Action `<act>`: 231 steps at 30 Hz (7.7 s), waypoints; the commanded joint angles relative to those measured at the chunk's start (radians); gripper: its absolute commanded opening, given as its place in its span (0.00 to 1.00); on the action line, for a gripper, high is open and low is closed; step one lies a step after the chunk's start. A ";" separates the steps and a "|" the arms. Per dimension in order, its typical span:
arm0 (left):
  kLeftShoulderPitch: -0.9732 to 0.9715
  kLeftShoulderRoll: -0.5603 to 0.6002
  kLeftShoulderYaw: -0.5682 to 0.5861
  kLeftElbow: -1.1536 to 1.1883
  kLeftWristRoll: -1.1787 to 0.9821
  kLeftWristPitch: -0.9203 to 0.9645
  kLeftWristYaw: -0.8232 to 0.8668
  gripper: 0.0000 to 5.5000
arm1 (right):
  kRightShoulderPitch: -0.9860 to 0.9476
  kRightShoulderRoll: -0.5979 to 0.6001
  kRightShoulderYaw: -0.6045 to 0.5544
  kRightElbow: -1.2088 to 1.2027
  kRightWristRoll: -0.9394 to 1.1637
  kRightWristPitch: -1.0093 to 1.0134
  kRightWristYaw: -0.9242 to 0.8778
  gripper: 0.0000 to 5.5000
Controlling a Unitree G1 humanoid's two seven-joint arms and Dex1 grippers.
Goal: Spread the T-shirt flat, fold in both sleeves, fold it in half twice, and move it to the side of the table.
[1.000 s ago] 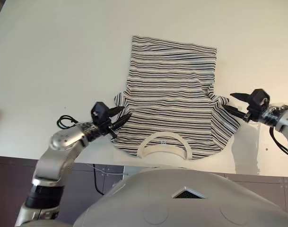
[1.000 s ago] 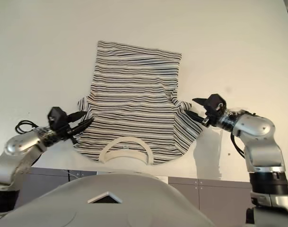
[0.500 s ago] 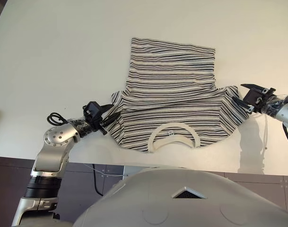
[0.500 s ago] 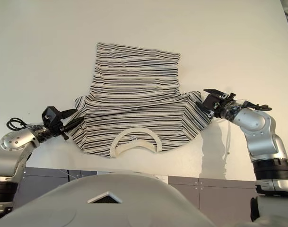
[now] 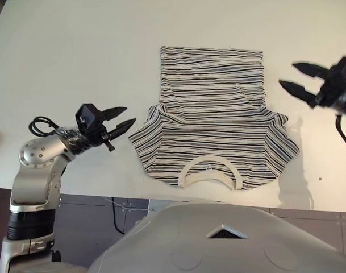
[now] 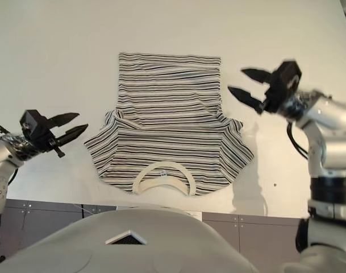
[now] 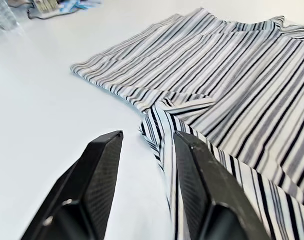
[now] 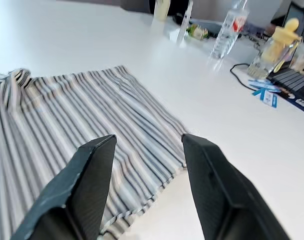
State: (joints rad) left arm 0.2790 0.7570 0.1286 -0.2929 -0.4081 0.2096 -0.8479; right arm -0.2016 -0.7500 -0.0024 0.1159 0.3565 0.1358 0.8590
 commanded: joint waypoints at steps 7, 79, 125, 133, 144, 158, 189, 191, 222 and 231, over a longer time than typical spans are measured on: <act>-0.008 0.001 -0.289 0.122 0.290 -0.117 -0.008 0.34 | -0.414 0.348 0.335 0.878 -0.545 -0.166 -0.397 0.44; 0.012 0.196 -0.260 0.367 1.150 -0.868 0.689 0.02 | 0.060 0.249 -0.097 -0.376 -0.037 0.223 -0.375 0.45; 0.074 -0.301 -0.167 -0.366 0.339 0.056 0.363 0.40 | 0.118 0.137 -0.130 -0.272 -0.168 0.123 -0.285 0.45; 0.133 -0.700 0.118 -0.263 0.300 0.051 0.853 0.40 | 0.397 -0.291 -0.073 -0.015 -0.475 -0.827 -0.074 0.45; 0.172 -0.818 0.064 -0.171 0.359 -0.070 0.944 0.40 | 0.584 -0.385 -0.010 0.285 -0.655 -1.353 -0.167 0.45; 0.160 -0.824 0.048 -0.130 0.390 -0.091 0.953 0.40 | 0.556 -0.276 -0.038 0.233 -1.004 -1.132 -0.518 0.45; 0.159 -0.828 0.035 -0.051 0.418 -0.147 0.960 0.41 | 0.606 -0.238 -0.053 0.068 -1.050 -1.084 -0.954 0.02; 0.156 -0.823 0.036 -0.047 0.417 -0.145 0.956 0.41 | 0.604 -0.225 -0.072 0.050 -1.042 -1.095 -0.979 0.02; 0.332 -0.099 -0.073 -0.007 0.639 -0.426 0.354 0.41 | 0.622 -0.239 -0.025 -0.012 -0.950 -1.205 -0.865 0.51; 0.231 0.158 -0.236 0.130 0.829 -0.839 0.221 0.59 | 0.542 -0.345 0.197 0.051 -0.855 -1.255 -0.571 0.72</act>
State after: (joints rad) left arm 0.5238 0.8894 -0.0427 -0.1967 0.3512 -0.5870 -0.5842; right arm 0.3664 -1.1150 0.1618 0.1849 -0.4944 -1.1525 0.2369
